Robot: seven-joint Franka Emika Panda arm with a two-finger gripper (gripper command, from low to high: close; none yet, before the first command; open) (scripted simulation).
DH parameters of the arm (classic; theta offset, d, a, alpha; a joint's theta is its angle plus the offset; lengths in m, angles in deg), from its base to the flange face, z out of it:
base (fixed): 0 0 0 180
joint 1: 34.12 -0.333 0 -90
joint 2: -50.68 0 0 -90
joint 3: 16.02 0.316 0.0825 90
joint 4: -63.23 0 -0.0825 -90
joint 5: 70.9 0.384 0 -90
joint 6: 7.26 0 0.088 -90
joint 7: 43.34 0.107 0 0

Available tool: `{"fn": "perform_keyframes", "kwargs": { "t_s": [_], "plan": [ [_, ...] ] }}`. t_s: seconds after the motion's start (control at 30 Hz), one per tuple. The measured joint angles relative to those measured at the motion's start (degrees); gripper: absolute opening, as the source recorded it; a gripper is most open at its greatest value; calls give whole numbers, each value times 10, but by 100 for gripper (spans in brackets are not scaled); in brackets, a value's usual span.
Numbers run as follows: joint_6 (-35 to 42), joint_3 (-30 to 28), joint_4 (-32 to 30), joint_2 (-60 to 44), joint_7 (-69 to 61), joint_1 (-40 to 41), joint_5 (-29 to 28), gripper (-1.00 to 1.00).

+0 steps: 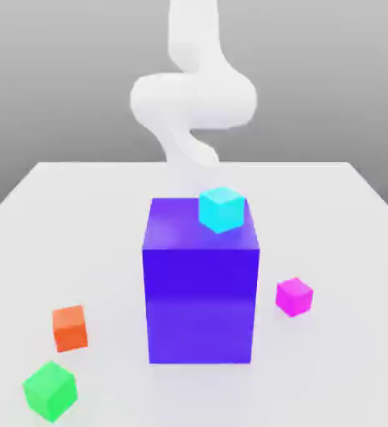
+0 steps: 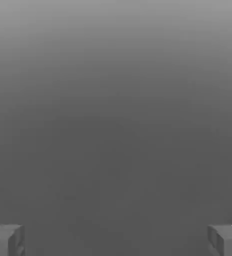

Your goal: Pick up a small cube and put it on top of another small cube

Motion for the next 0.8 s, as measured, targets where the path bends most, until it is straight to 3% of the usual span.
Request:
{"fn": "perform_keyframes", "kwargs": {
  "t_s": [0.8],
  "plan": [
    [-269, -40, -312, -304, -594, -327, -21, 0]
  ]
}}
